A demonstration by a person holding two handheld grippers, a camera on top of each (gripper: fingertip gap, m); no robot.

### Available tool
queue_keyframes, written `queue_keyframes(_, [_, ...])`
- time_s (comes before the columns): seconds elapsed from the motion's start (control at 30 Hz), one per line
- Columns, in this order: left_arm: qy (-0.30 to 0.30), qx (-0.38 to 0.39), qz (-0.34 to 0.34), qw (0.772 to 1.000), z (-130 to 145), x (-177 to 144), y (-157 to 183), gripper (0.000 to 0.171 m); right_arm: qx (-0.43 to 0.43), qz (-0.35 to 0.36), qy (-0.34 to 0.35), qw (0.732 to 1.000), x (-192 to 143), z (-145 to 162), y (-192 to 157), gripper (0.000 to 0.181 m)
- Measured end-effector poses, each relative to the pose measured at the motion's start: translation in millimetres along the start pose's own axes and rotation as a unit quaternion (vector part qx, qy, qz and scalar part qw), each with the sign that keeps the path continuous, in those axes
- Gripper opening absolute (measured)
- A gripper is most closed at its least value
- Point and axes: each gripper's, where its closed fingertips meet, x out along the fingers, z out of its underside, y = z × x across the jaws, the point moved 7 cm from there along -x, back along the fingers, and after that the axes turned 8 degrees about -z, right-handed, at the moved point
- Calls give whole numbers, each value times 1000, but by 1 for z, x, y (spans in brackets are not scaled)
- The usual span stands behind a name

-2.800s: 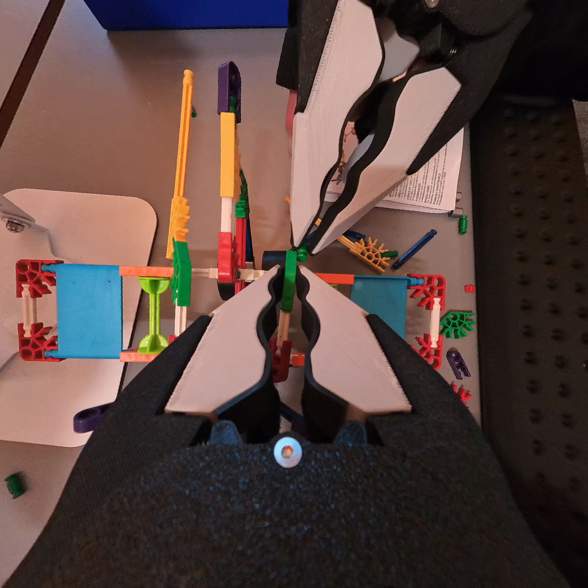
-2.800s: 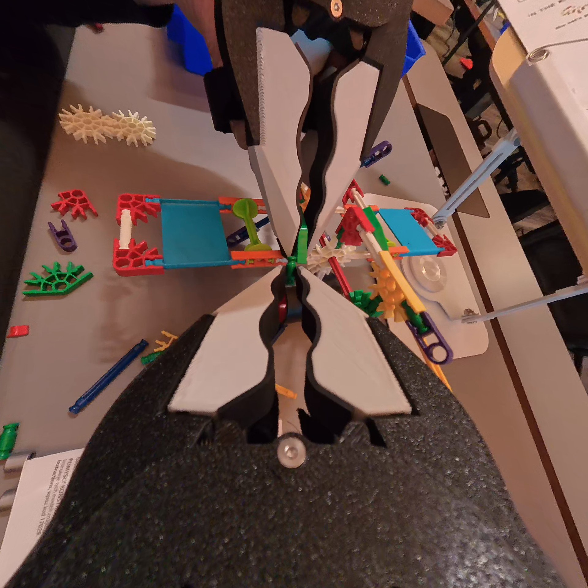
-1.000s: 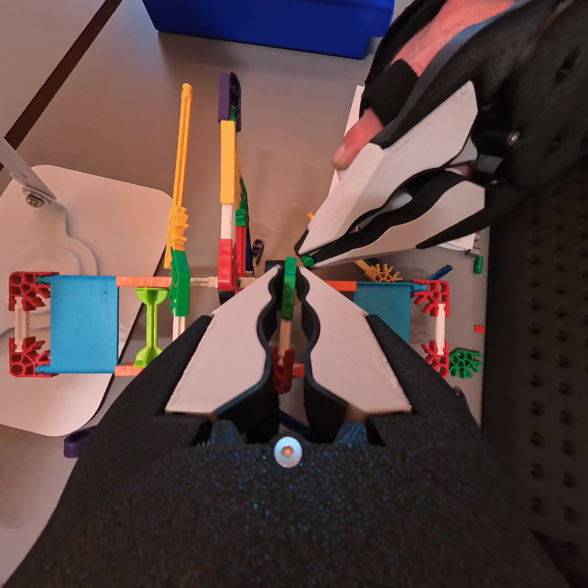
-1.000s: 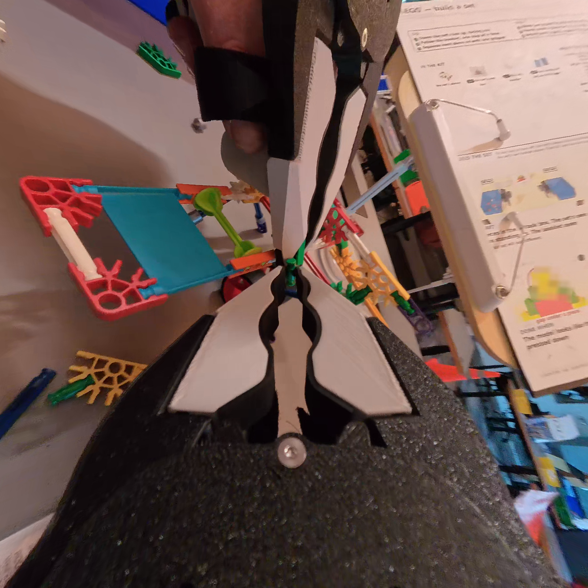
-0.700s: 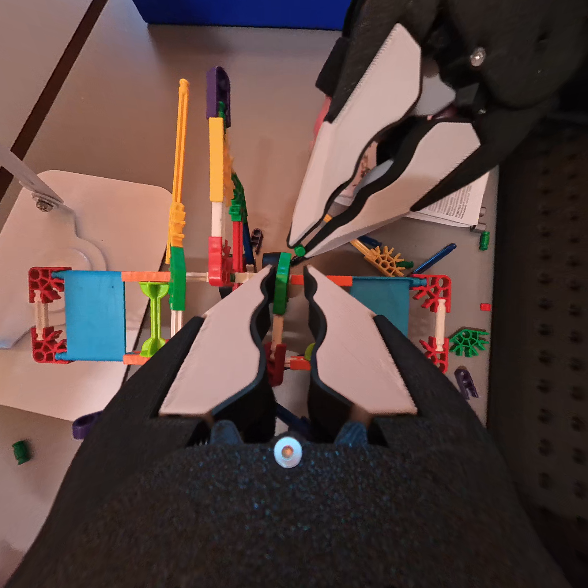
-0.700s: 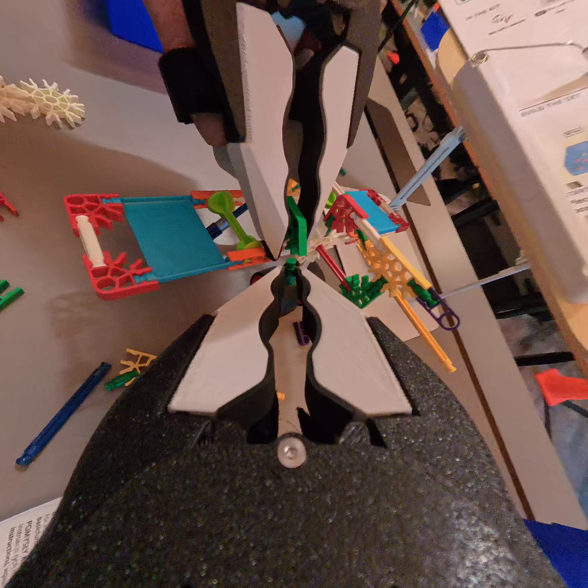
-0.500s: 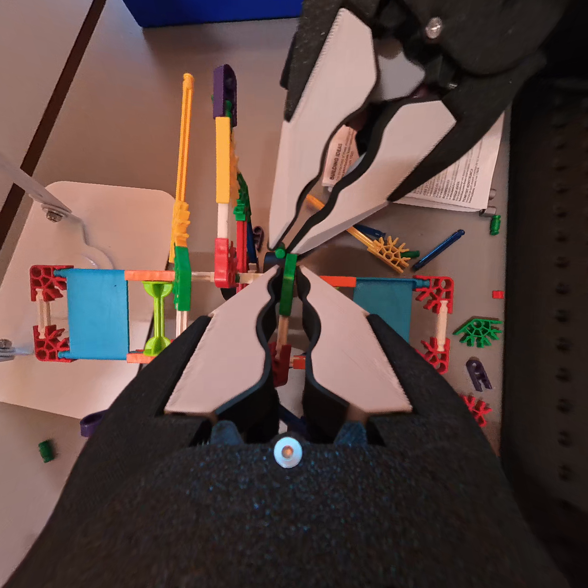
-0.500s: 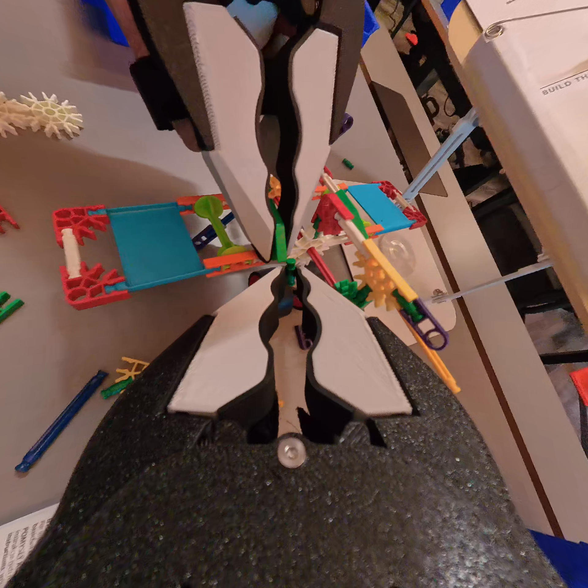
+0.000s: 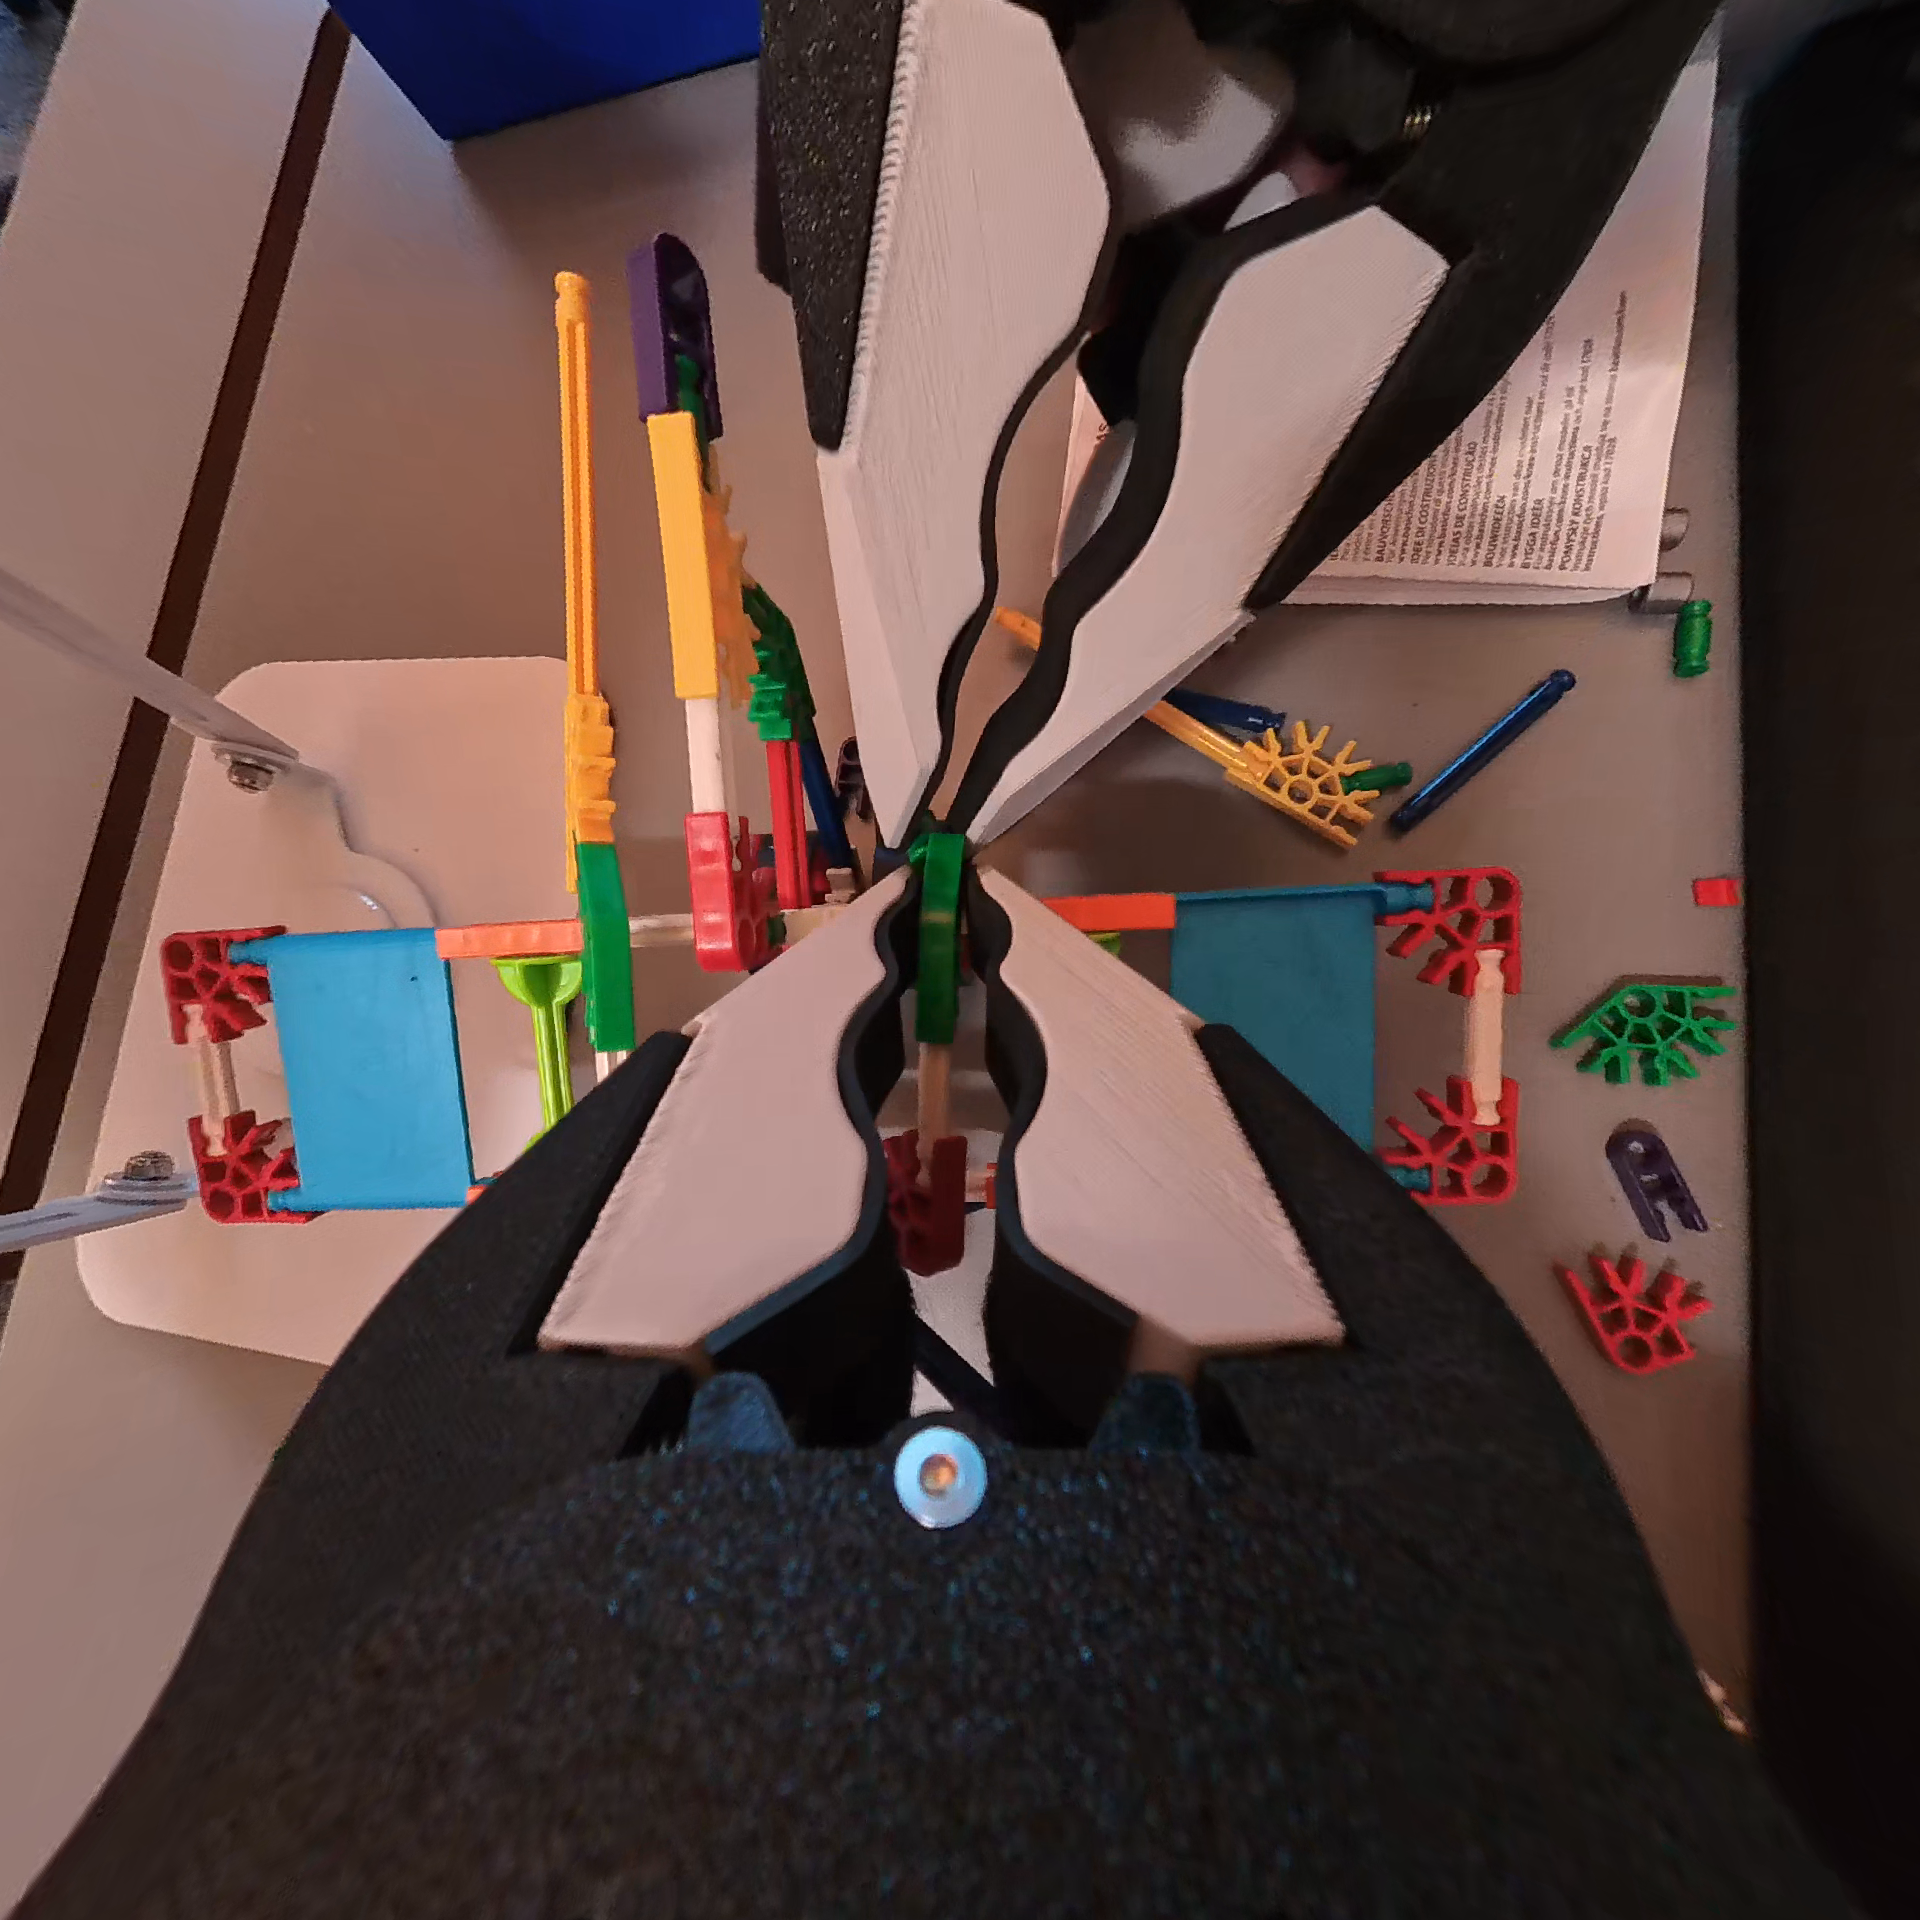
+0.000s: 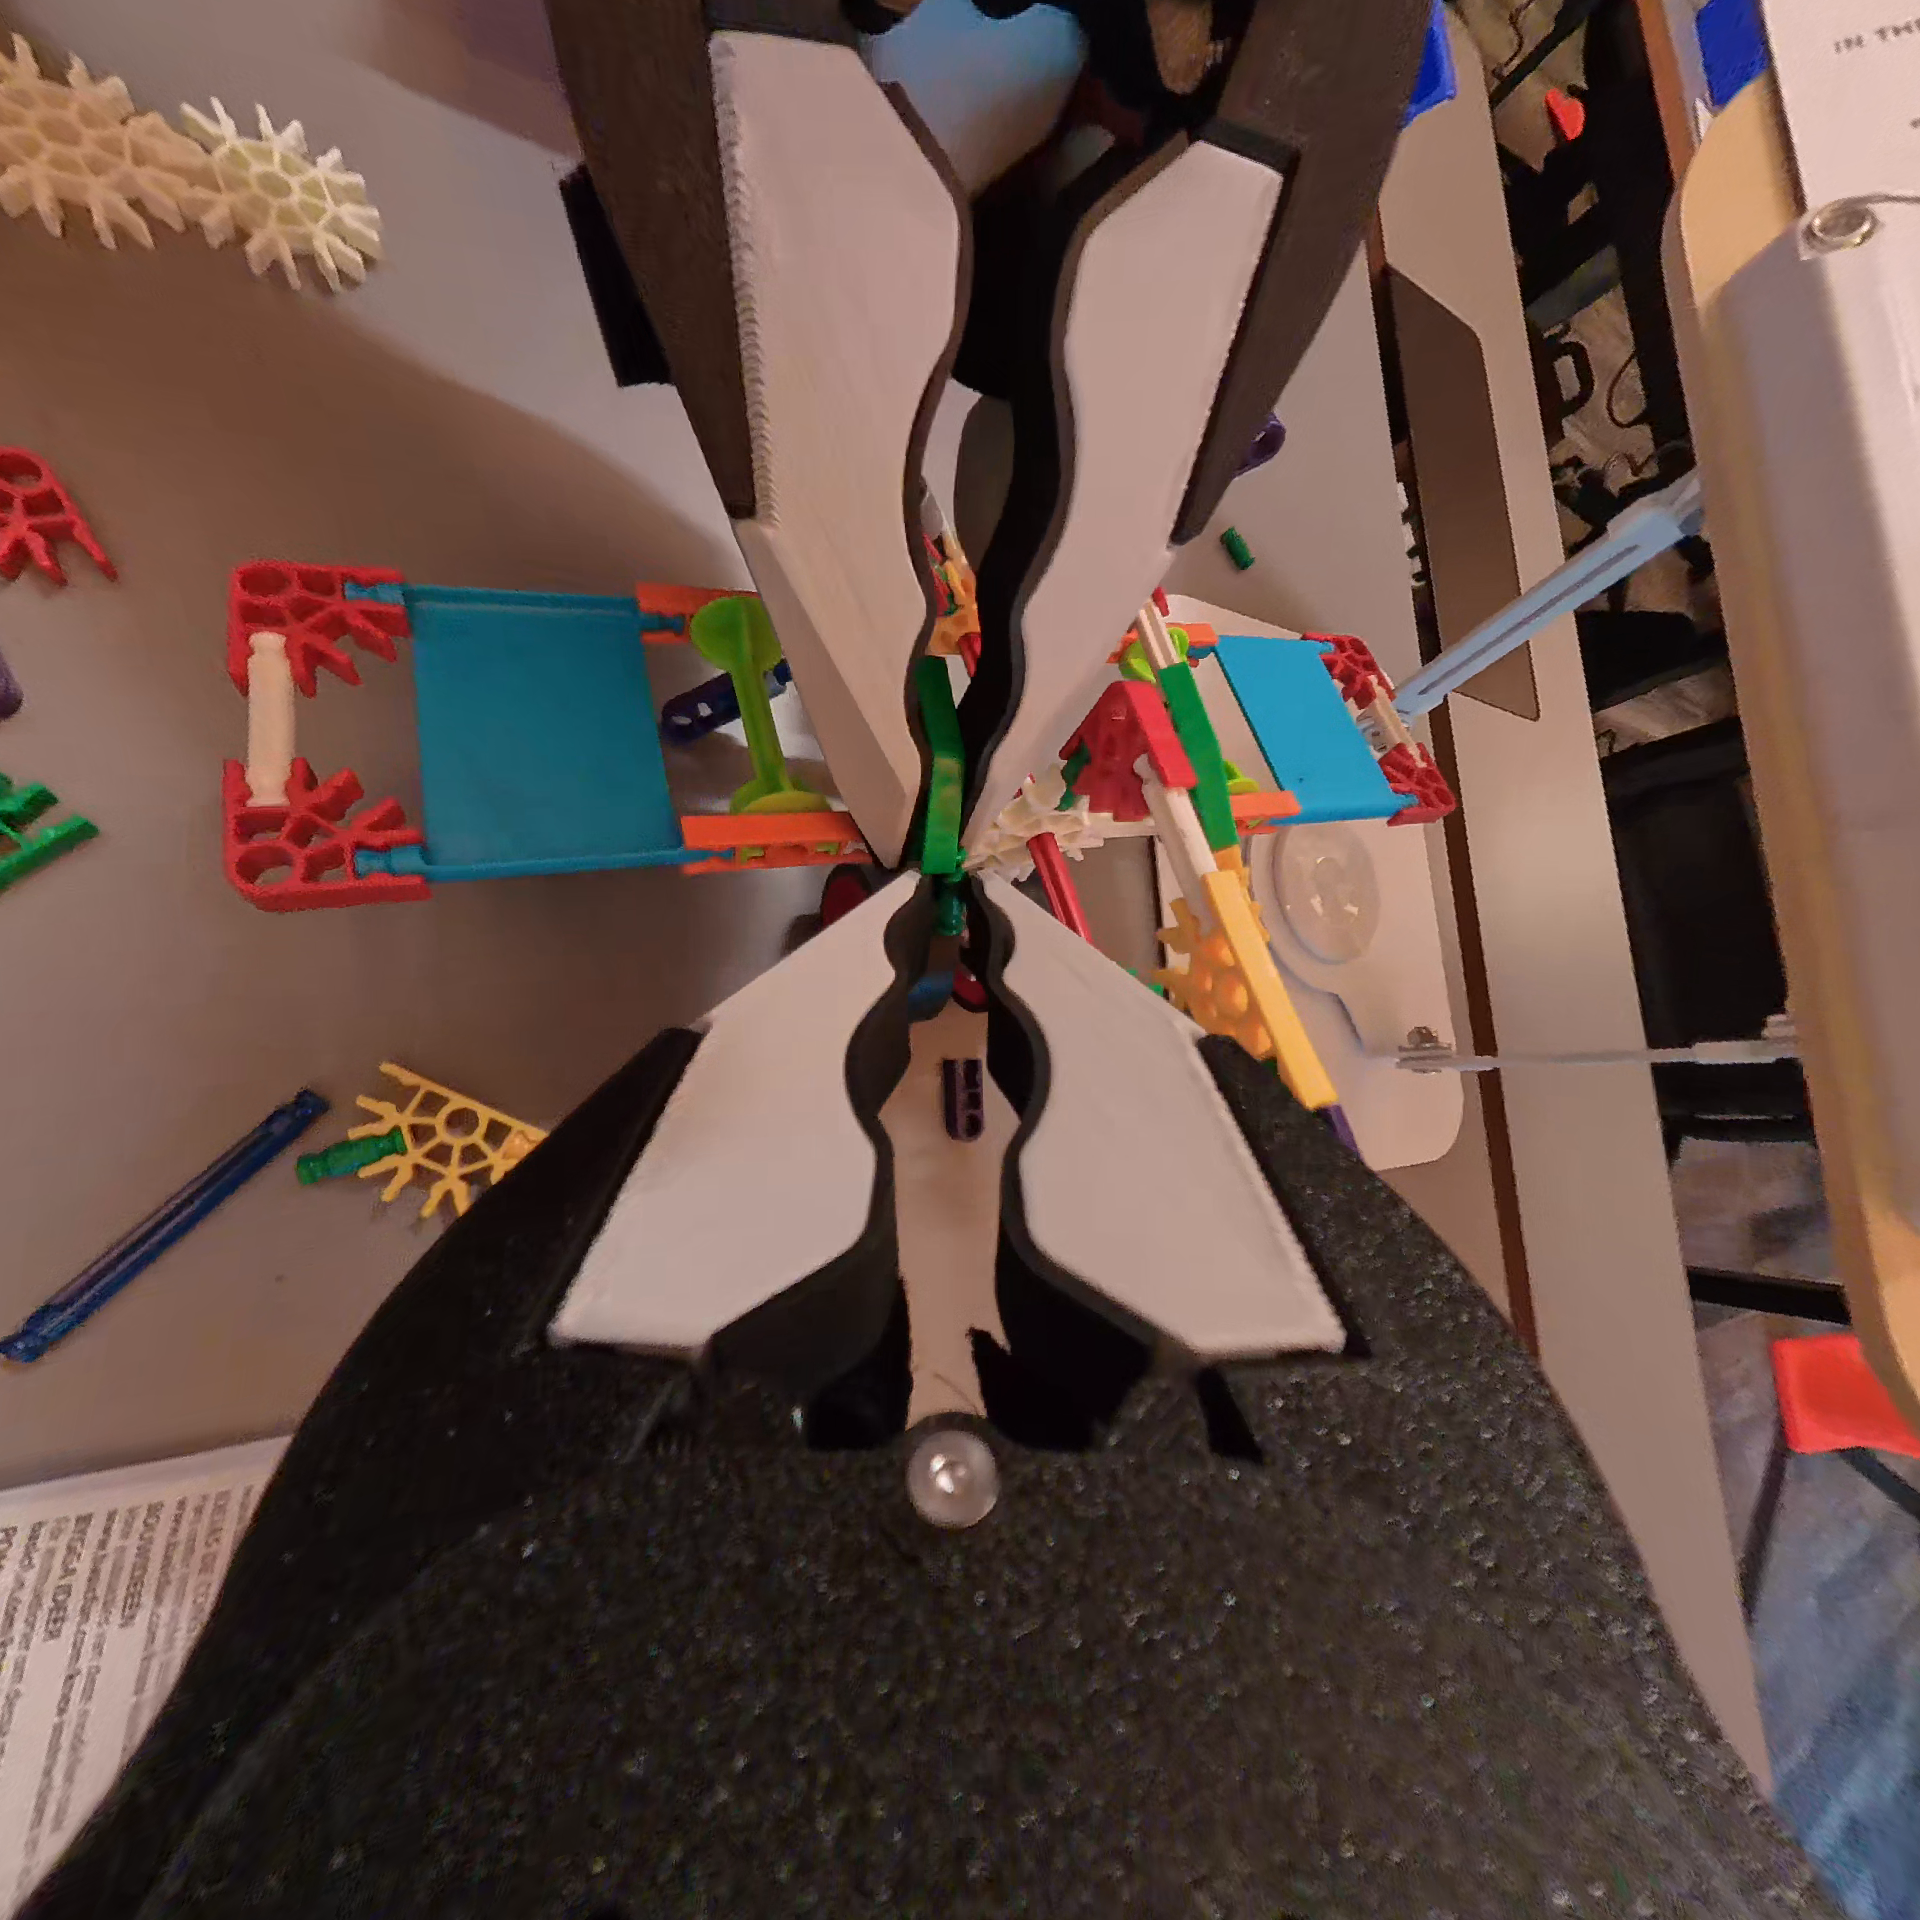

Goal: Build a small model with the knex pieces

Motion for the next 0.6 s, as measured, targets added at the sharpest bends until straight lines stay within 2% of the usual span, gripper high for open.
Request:
queue_keyframes(0.17, [-1, 13, -4, 1000, -1, 1, 1, 7, -46, 1, -29, 998, 0, -2, 0, 5])
queue_keyframes(0.37, [5, 15, -5, 1000, 0, 1, 0, 7, -51, -12, -48, 997, 0, -3, 2, 6])
queue_keyframes(0.6, [13, 17, 7, 1000, 1, 0, 1, 7, -40, -23, -24, 999, -3, -3, 6, 5])
